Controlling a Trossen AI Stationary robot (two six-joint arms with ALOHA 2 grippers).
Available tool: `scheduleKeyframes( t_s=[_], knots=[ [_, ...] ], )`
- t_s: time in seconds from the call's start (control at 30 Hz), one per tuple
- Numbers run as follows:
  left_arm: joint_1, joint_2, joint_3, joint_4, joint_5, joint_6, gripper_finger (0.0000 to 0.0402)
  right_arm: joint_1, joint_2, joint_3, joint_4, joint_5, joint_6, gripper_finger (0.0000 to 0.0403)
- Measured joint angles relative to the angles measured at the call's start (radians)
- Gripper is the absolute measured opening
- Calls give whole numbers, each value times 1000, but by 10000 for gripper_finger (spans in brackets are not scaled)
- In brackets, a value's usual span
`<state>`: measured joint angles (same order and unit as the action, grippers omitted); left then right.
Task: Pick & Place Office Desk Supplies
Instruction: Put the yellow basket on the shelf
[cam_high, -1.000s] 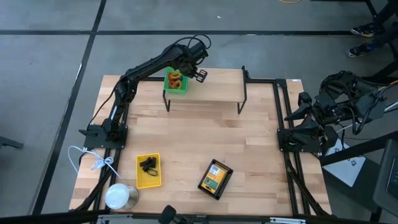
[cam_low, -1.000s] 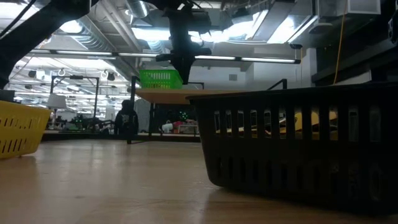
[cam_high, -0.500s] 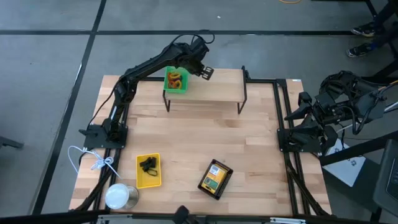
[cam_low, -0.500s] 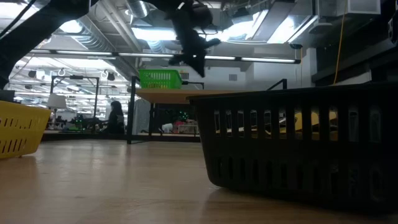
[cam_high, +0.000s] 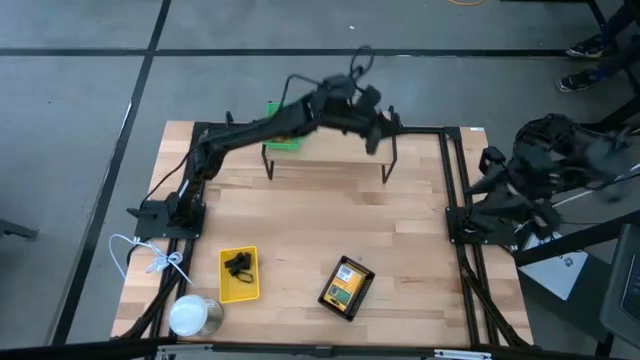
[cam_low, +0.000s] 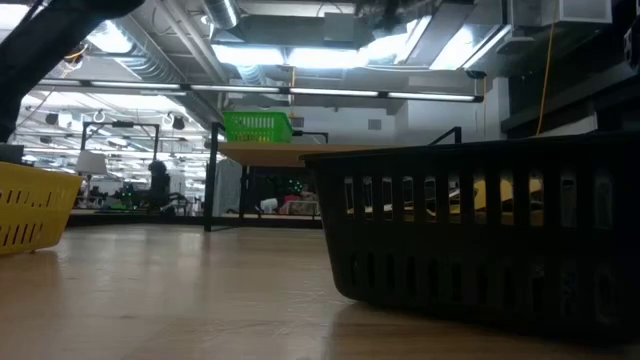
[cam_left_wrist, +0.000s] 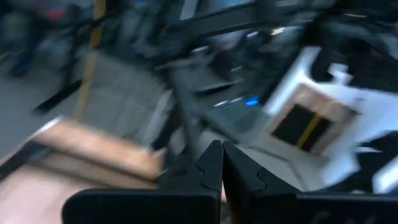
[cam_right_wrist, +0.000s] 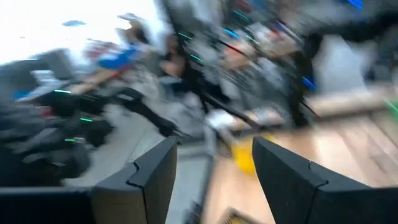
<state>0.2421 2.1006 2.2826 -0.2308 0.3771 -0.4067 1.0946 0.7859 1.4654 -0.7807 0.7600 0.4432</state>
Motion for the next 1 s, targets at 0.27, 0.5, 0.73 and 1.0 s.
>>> scheduleKeyframes(
  t_s=[0.27, 0.5, 0.73, 1.0],
  knots=[
    [-206, -68, -1, -71, -147, 168, 4, -1, 14, -42, 404, -535, -602, 212],
    [-299, -217, 0, -258, -303, 274, 4, -2, -217, -428, 711, -483, -653, 212],
    [-393, -312, 1, -510, -521, 235, 10, -4, -402, -843, 1089, -270, -565, 212],
    [-546, -327, -4, -598, -819, 163, 30, -3, -384, -978, 1263, -192, -514, 212]
  ],
)
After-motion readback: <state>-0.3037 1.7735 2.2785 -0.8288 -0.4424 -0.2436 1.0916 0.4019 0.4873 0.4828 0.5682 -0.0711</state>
